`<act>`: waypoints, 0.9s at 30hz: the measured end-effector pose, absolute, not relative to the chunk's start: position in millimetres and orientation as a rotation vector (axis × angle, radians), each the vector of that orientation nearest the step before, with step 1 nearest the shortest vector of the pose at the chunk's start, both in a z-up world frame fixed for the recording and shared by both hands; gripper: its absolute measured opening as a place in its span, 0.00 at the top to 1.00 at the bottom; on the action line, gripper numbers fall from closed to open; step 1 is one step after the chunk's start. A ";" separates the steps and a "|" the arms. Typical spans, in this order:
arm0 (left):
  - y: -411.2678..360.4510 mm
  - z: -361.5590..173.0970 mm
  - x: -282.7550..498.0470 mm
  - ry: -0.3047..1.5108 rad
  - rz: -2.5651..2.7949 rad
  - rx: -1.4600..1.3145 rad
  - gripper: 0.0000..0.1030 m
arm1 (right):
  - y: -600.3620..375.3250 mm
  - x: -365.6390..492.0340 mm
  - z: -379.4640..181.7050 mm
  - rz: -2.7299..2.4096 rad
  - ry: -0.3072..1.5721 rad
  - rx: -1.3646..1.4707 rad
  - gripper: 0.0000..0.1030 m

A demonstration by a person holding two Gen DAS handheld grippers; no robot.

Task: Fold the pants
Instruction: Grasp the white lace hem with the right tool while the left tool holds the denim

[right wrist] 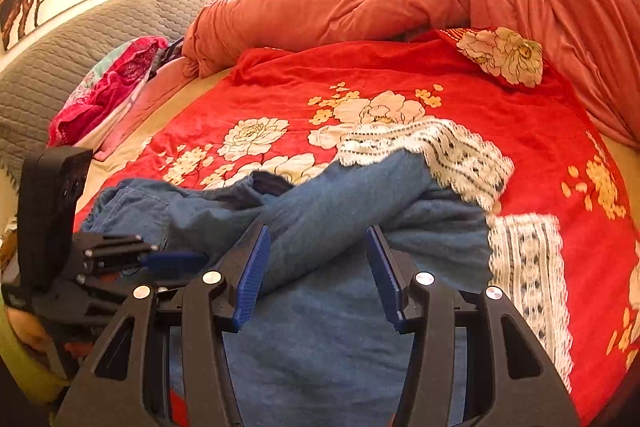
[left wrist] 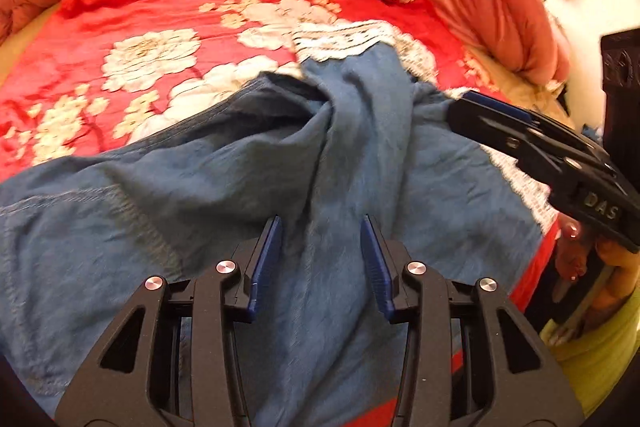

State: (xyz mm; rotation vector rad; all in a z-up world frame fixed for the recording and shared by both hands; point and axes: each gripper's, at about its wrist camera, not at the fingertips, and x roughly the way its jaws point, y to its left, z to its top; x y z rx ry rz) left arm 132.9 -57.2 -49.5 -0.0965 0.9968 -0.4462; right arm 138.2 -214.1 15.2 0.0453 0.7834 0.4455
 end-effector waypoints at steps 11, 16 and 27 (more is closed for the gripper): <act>-64.7 -61.6 128.1 0.933 -0.575 -0.179 0.96 | -155.6 251.9 1.5 0.353 0.943 -0.078 0.49; -66.1 -62.4 128.1 0.933 -0.591 -0.181 0.96 | -131.6 295.3 -18.9 0.224 1.009 -0.189 0.49; -61.0 -58.8 129.4 0.926 -0.572 -0.174 0.96 | -147.6 317.6 -43.1 0.186 1.041 -0.152 0.92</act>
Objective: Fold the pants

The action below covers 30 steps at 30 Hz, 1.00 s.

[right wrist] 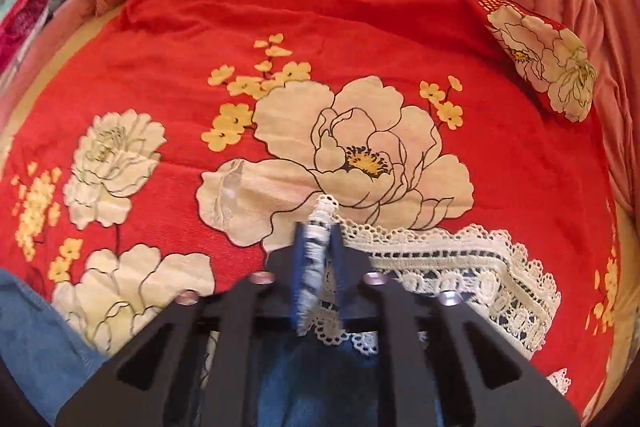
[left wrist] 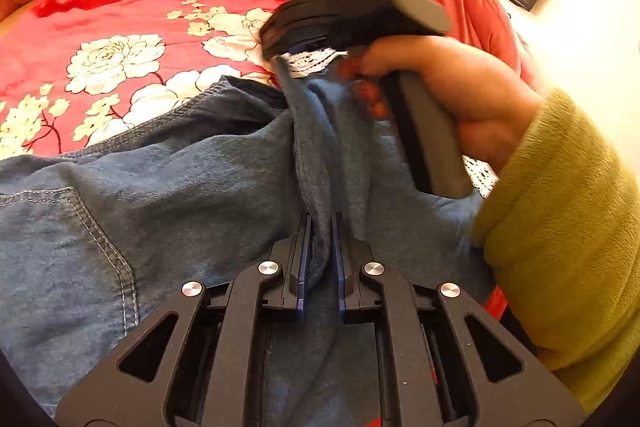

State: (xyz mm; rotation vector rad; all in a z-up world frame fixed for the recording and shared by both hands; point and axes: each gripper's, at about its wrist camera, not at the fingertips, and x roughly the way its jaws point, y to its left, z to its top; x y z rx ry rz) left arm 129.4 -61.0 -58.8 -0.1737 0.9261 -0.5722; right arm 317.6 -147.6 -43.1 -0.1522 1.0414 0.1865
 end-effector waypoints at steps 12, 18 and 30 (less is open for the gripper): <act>-56.2 -53.9 126.0 0.887 -0.557 -0.151 0.80 | -256.4 225.4 52.5 0.187 0.797 0.174 0.92; -54.2 -47.2 123.4 0.855 -0.587 -0.129 0.93 | -312.2 163.8 71.3 0.151 0.746 0.323 0.92; -33.4 -22.0 101.0 0.806 -0.674 -0.150 0.95 | -353.3 57.1 37.3 0.110 0.803 0.507 0.92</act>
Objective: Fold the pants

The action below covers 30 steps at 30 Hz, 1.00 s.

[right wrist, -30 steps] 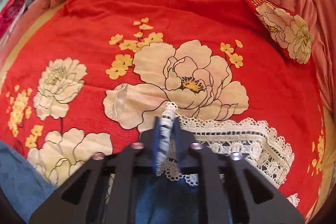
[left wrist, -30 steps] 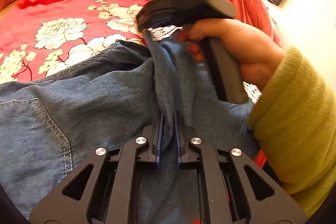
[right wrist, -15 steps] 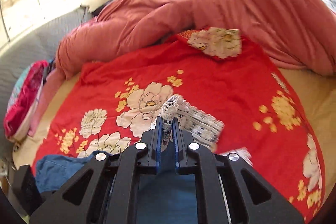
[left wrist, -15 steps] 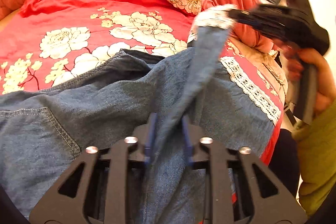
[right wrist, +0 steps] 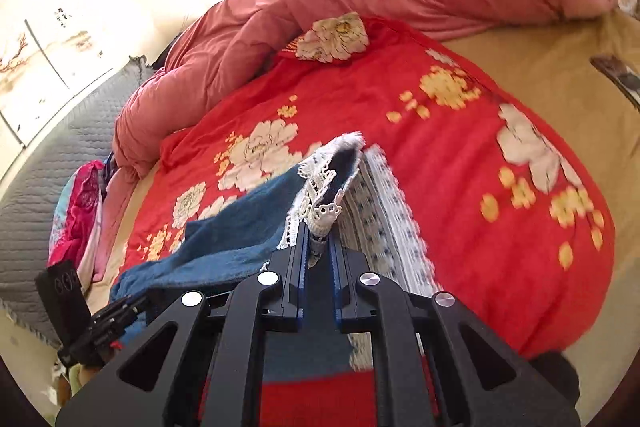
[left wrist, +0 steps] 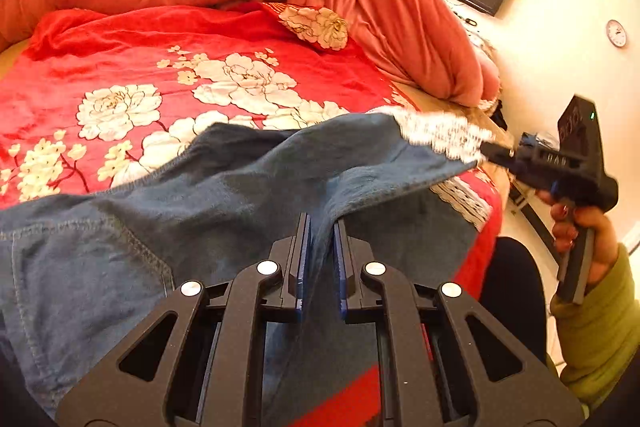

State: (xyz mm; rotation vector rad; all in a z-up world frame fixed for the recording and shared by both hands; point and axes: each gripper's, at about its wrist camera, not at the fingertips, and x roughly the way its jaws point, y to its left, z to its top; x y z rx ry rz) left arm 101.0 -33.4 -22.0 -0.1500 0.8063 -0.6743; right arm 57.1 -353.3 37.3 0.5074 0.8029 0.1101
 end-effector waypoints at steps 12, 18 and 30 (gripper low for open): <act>-51.9 -39.5 68.0 0.838 -0.737 -0.054 0.95 | -369.2 21.5 3.5 0.059 0.887 0.554 0.92; -60.3 -42.0 59.8 0.831 -0.731 0.011 0.95 | -373.3 16.5 3.7 0.036 0.881 0.561 0.92; -56.9 -41.3 47.9 0.815 -0.745 0.038 0.95 | -378.8 10.8 -0.4 0.014 0.906 0.550 0.92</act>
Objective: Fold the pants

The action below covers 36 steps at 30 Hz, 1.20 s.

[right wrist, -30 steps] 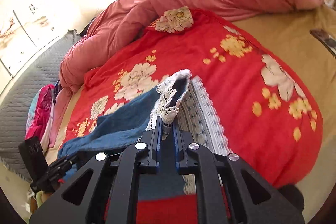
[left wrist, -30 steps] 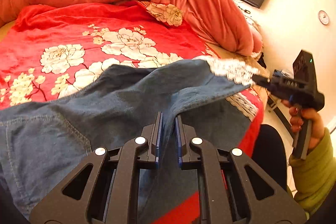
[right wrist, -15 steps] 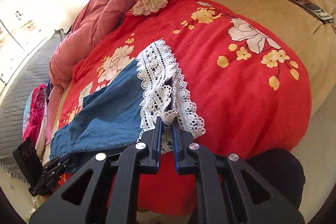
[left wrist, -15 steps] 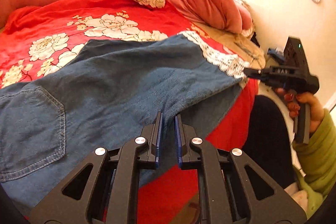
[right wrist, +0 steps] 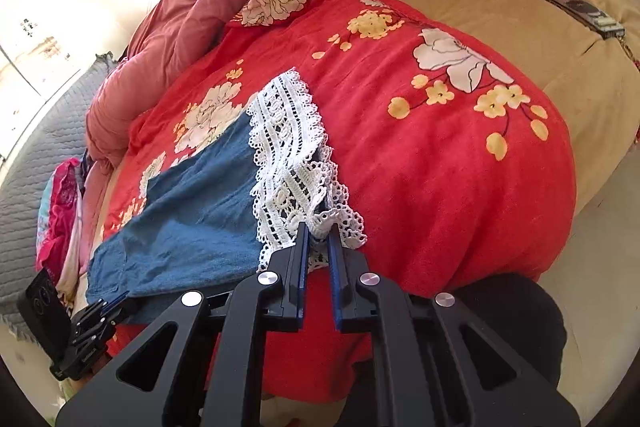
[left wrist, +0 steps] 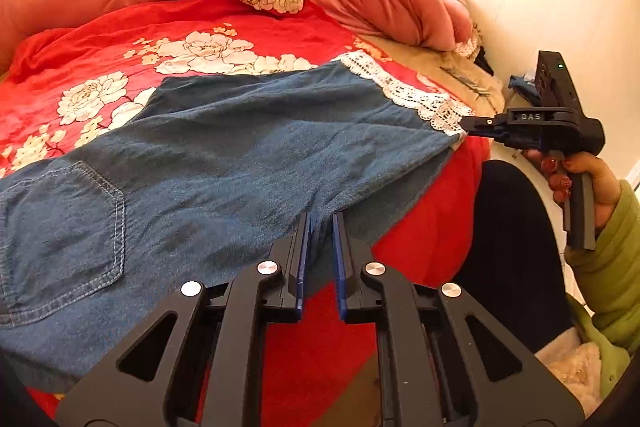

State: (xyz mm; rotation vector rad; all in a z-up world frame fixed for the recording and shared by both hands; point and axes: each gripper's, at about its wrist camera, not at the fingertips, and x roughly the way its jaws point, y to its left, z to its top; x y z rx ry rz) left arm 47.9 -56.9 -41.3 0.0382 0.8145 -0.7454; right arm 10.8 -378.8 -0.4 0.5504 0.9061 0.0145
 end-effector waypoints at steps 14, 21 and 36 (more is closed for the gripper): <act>-62.0 -51.6 48.1 0.828 -0.739 0.079 0.95 | -340.9 -1.4 36.8 0.041 0.832 0.238 0.68; -61.7 -51.5 45.7 0.803 -0.733 0.083 0.95 | -225.3 -0.8 19.2 0.324 0.837 -0.214 0.68; -58.9 -50.8 44.5 0.801 -0.761 0.079 0.95 | -172.2 25.6 -15.2 0.450 0.858 -0.397 0.86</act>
